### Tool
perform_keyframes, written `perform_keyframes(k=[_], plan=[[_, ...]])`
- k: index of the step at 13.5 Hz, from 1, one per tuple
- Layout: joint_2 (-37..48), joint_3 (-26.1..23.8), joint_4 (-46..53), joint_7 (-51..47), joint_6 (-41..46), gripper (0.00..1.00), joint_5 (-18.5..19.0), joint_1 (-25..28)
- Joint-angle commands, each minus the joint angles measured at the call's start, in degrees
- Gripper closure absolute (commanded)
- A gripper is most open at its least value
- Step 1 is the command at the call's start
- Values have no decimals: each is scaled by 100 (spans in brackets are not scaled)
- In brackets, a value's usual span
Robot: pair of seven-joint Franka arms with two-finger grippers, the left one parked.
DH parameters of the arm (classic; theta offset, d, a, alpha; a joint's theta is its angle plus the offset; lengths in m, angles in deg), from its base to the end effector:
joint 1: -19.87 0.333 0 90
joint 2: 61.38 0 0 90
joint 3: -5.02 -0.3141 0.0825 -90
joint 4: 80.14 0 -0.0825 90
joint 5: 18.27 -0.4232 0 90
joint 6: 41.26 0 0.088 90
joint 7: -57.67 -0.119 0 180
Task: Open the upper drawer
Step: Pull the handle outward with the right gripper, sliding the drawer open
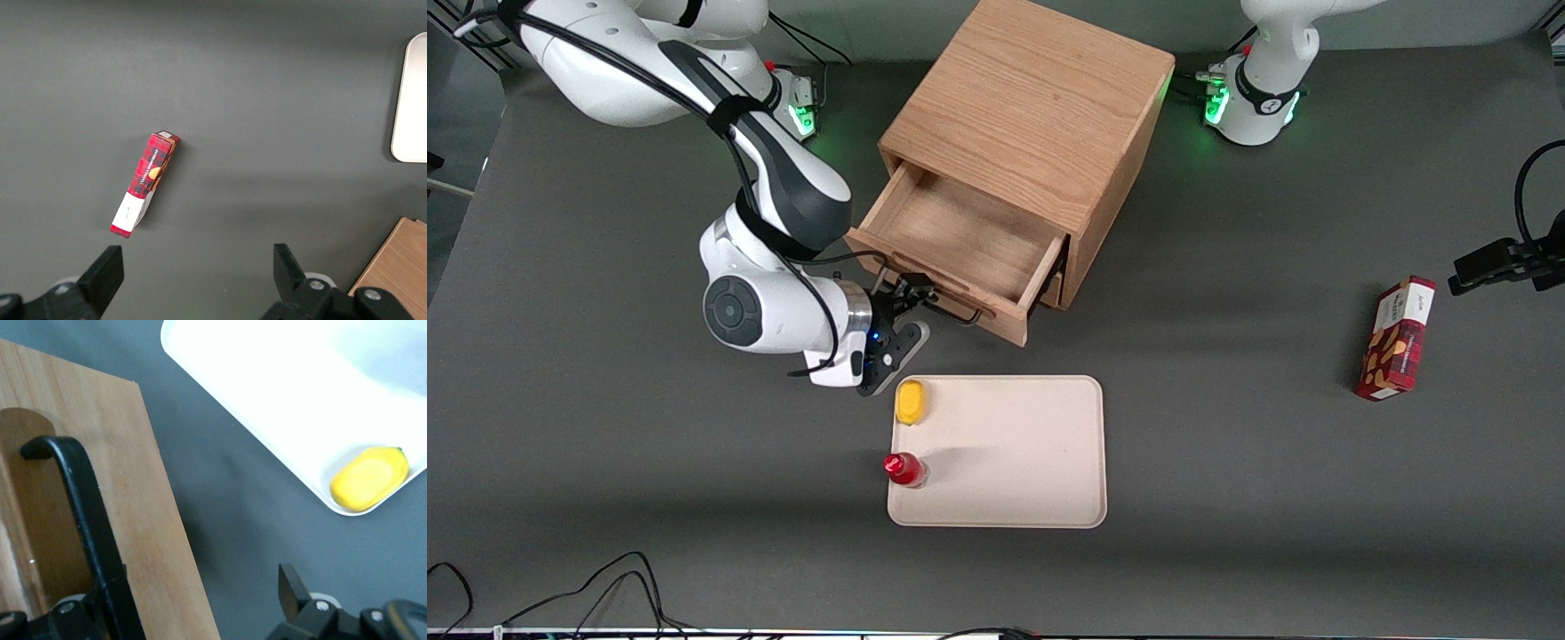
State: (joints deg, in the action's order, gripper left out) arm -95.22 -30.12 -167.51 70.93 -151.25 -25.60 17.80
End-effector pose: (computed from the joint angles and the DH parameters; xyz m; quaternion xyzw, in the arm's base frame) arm 0.6245 0.3479 0.3331 -0.9163 -0.3300 0.0848 0.2106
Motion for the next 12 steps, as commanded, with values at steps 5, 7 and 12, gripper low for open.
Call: perform_keyframes(k=[5, 7, 12], plan=[[-650, 131, 1072, 62, 496, 0, 250, 23], [-737, 262, 1335, 255, 671, 0, 241, 23], [-949, 359, 1731, 659, 926, 0, 241, 14]])
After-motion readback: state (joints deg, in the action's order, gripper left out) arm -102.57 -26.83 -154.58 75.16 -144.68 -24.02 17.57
